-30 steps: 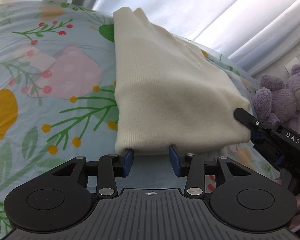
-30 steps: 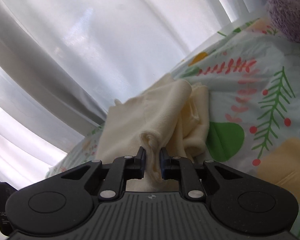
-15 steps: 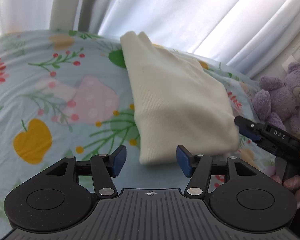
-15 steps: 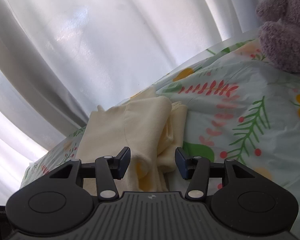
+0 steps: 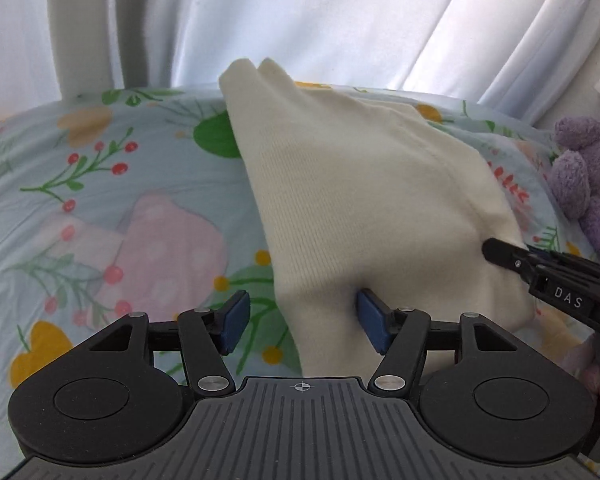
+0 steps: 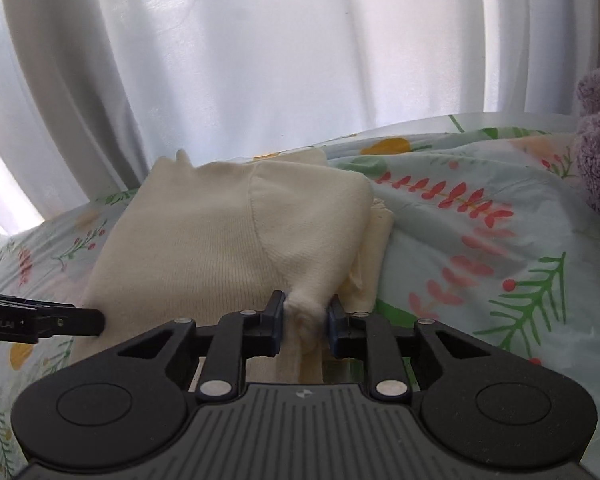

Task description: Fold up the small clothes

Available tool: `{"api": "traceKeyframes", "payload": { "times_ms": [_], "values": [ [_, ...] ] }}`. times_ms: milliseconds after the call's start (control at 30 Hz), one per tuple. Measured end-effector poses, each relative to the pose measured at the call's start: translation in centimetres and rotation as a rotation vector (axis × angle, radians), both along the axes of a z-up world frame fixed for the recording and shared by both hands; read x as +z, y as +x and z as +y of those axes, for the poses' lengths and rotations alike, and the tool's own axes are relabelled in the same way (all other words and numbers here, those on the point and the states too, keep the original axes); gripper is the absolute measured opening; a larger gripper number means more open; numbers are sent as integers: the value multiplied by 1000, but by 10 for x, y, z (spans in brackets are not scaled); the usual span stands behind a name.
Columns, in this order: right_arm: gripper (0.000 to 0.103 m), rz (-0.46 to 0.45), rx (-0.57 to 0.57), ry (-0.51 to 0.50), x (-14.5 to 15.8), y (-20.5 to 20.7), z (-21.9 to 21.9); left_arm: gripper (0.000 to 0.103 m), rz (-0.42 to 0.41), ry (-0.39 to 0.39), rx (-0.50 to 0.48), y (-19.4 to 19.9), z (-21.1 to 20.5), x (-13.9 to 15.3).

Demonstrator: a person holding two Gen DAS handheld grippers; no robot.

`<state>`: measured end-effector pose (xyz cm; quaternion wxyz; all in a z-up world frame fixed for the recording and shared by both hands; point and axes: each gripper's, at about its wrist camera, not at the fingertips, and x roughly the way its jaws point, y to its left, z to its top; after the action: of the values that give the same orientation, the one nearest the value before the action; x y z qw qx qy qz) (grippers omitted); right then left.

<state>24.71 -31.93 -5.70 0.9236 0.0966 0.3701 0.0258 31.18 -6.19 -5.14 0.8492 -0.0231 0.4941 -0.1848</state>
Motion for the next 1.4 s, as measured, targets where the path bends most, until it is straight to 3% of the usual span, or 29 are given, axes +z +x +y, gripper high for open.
{"api": "traceKeyframes", "payload": {
  "times_ms": [100,200,300,367,400,433,467,567,700,767,800,833,900,1033,1167,1267,1333,1400],
  "values": [
    [38,-47,-6,-59,21,-2,-5,64,-22,-22,26,-1,14,13],
    [40,-173,12,-111,41,4,-2,67,-84,-38,114,9,22,22],
    [39,-191,153,-156,41,32,22,67,-84,-80,175,26,17,14],
    [37,-179,283,-229,27,53,43,67,-69,-114,157,35,7,3],
    [26,-152,308,-291,15,65,50,67,-59,-113,151,37,3,-1],
    [24,-119,291,-356,2,75,54,68,-54,-106,152,39,0,-4],
    [24,-140,272,-350,-5,79,49,69,-69,-101,149,39,-3,-7],
    [27,-139,115,-254,-13,91,24,84,-72,-90,140,44,-2,-16],
    [36,-100,62,-150,-7,84,3,84,-14,-202,139,46,23,-19],
    [47,-93,27,-107,6,72,-11,82,15,-266,158,48,40,-18],
    [58,-77,2,-39,10,65,-25,81,33,-310,166,50,49,-19],
    [63,-47,-5,70,10,59,-43,81,50,-350,167,52,55,-19],
    [63,34,-31,297,1,52,-76,81,84,-401,164,57,62,-22],
    [62,156,-58,523,-25,47,-107,81,102,-436,79,64,50,-28],
    [62,184,-22,573,-39,56,-105,80,147,-481,65,72,43,-41],
    [61,188,-16,696,-51,66,-112,75,187,-541,98,78,44,-45],
    [47,193,-21,773,-60,72,-114,71,198,-565,112,81,45,-47],
    [43,194,-18,826,-69,77,-112,61,201,-551,115,84,44,-47]
  ]
}}
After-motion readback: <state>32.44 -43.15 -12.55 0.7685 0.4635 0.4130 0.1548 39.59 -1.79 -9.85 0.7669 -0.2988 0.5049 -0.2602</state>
